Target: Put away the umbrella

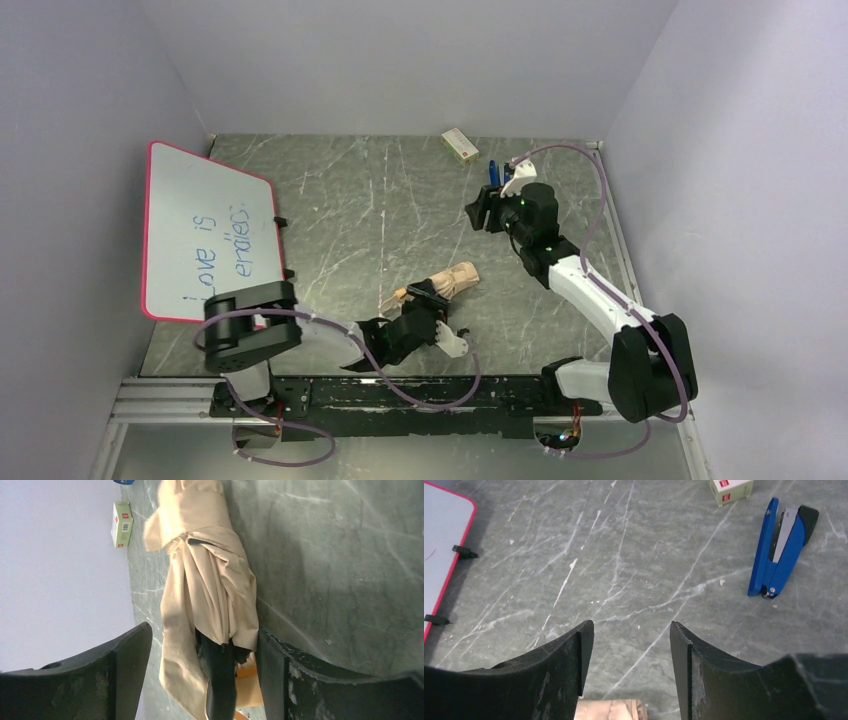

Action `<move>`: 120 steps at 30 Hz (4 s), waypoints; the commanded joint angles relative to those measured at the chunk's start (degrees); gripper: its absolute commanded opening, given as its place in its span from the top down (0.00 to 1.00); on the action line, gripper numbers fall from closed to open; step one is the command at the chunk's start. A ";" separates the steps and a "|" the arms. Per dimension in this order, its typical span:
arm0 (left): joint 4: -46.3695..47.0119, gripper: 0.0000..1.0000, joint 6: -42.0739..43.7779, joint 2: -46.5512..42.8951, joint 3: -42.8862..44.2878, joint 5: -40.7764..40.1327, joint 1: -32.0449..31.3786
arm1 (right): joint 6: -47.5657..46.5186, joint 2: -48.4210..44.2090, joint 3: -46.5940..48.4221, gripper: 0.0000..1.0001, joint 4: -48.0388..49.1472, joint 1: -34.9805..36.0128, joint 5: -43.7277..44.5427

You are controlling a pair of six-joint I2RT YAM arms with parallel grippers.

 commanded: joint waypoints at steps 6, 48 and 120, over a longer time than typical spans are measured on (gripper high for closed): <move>-14.04 0.20 -29.27 -18.95 2.91 4.28 -0.48 | 2.93 -3.05 2.73 0.39 -12.85 -0.33 6.26; -45.08 0.95 -88.11 -10.62 9.59 11.45 19.32 | -2.79 26.34 14.81 0.66 -33.77 -0.32 0.19; -70.85 0.03 -82.07 -69.52 7.97 -15.62 30.46 | 12.62 -38.24 -1.57 0.00 -33.00 9.03 37.96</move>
